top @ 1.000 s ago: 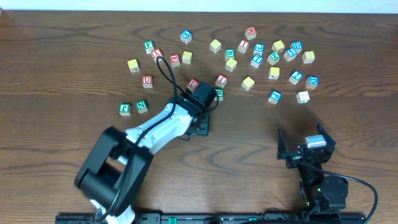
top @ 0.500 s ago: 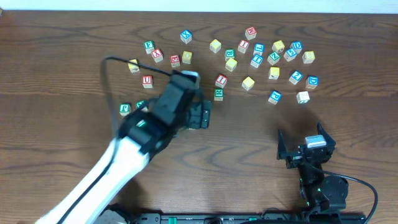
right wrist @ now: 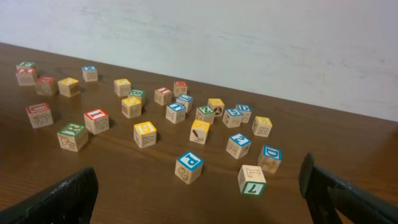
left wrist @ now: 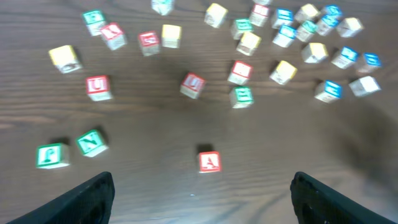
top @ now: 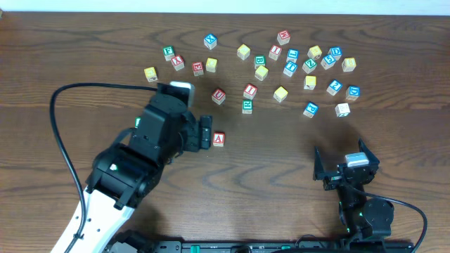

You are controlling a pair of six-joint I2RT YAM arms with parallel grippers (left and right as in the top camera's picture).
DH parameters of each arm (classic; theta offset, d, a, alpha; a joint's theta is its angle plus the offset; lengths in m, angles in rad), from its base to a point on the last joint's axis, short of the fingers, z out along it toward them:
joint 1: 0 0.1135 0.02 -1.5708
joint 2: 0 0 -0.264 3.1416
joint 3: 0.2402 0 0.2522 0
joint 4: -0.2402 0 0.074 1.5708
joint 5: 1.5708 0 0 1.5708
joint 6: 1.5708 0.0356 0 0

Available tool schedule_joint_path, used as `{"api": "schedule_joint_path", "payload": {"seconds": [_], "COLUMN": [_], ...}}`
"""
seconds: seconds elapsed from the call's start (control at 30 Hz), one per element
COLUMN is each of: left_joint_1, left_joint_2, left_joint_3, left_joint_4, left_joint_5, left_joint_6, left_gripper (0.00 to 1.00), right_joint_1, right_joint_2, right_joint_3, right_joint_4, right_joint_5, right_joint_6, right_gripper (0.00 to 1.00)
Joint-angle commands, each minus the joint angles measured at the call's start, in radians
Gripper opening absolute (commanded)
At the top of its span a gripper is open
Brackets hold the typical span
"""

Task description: Spell out AI2

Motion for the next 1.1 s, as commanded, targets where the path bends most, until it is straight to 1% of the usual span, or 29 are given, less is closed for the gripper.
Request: {"api": "schedule_joint_path", "payload": {"seconds": [0.0,0.07,0.17,0.4,0.5,0.57,0.7,0.8,0.93,1.07], "left_joint_1": [0.063,0.079,0.086,0.086,0.086,0.086,0.086,0.085,0.085,0.078], "left_joint_2": [0.008,0.009,0.011,0.069,0.126,0.185,0.327,0.452,0.607,0.719], "left_joint_3": [0.005,0.004,0.004,0.005,0.006,0.029,0.129,0.237,0.41,0.539], "left_joint_4": [-0.016,-0.021,-0.017,-0.002,0.043,0.061,0.06,0.038,-0.043,-0.101], "left_joint_5": [-0.024,0.011,0.096,0.1,0.108,0.153,0.178,0.182,0.259,0.275], "left_joint_6": [0.027,0.058,0.145,0.202,0.257,0.31,0.326,0.341,0.405,0.466], "left_gripper": [0.89,0.89,0.89,0.89,0.89,0.89,0.89,0.89,0.89,0.89], "right_joint_1": [-0.007,-0.007,-0.007,-0.007,-0.007,-0.007,-0.007,-0.007,-0.007,-0.007], "right_joint_2": [-0.006,-0.006,-0.006,-0.006,-0.006,-0.006,-0.006,-0.006,-0.006,-0.006], "right_joint_3": [-0.002,-0.002,-0.002,-0.002,-0.002,-0.002,-0.002,-0.002,-0.002,-0.002], "right_joint_4": [-0.004,-0.004,0.008,-0.004,-0.004,-0.004,-0.004,-0.004,-0.004,-0.004], "right_joint_5": [0.001,0.003,0.002,0.002,0.002,0.002,0.002,0.002,0.002,0.002], "right_joint_6": [0.018,0.013,0.002,0.007,0.006,0.006,0.006,0.006,0.006,0.006], "right_gripper": [0.99,0.99,0.99,0.99,0.99,0.99,0.99,0.99,0.99,0.99]}}
